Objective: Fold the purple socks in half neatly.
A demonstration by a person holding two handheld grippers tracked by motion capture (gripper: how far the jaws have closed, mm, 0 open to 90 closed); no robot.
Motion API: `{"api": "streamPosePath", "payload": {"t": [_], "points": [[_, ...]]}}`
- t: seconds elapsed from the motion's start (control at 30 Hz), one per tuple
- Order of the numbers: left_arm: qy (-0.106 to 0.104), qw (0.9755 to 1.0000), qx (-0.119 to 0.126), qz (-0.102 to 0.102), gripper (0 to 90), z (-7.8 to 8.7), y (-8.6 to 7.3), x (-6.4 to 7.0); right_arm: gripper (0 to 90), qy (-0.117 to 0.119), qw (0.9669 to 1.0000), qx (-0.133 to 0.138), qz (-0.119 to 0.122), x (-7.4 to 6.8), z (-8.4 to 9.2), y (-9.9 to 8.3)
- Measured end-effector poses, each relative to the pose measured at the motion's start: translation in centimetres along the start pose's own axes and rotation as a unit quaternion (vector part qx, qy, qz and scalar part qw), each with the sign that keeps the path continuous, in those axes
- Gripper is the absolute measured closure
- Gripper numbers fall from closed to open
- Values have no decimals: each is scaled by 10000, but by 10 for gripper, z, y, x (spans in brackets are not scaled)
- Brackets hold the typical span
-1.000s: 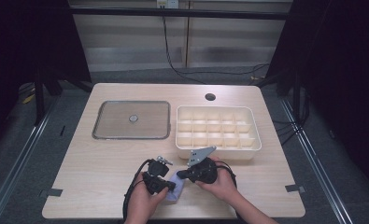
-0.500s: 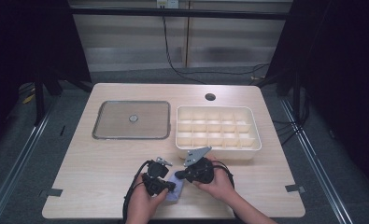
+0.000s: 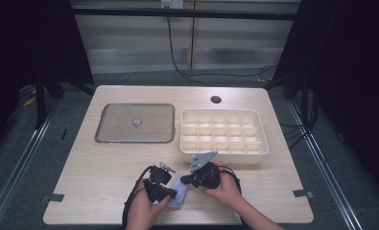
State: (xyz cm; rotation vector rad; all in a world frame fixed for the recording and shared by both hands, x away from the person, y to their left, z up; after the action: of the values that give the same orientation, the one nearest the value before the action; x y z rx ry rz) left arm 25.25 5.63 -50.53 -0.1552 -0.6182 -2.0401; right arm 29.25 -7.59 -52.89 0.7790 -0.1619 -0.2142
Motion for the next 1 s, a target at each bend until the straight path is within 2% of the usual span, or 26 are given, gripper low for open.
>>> {"api": "streamPosePath", "payload": {"t": [0.07,0.17,0.2,0.23,0.3,0.43,0.5,0.57,0.8,0.93,1.0], "points": [[-13,10000,-12,19,900,-1,0,0,900,-90,9999,-126,-7,3,-1,-6],[-135,9998,61,149,900,-2,2,-3,900,-44,9999,14,-111,5,0,-10],[-124,9998,64,110,900,-2,2,-3,900,-53,9999,-7,-119,5,0,-10],[-114,9997,133,141,900,-3,2,-3,900,-102,9999,4,-37,5,1,-9],[-105,9996,216,164,900,-4,4,-2,900,-134,9999,-37,-65,5,3,-8],[-133,9993,300,177,900,-6,7,-3,900,-223,9997,64,-98,11,13,-3],[-171,9989,381,219,900,-8,9,-3,900,-198,9997,158,-68,11,18,2],[-169,9990,360,225,900,-8,9,-3,900,-168,9997,199,-33,8,21,6],[-143,9990,366,206,900,-9,10,-1,900,-28,9996,278,49,1,11,17],[-136,9991,352,181,900,-8,10,-1,900,-38,9999,-54,127,2,-2,13],[-156,9991,361,186,900,-8,10,0,900,25,10000,-42,72,3,-2,12]]}}
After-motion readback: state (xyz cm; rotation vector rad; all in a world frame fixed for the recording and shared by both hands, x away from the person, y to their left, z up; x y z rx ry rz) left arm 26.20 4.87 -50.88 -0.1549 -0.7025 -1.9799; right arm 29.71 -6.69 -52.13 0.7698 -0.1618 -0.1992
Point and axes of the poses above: each handheld gripper's, and its own axes: z roughly backward along the jaws, y roughly out of its top, x roughly to its right, the point moved 5 cm from there along -z, roughly forward along the jaws, and after that the axes turned 10 degrees about z, right-handed, at the moved point
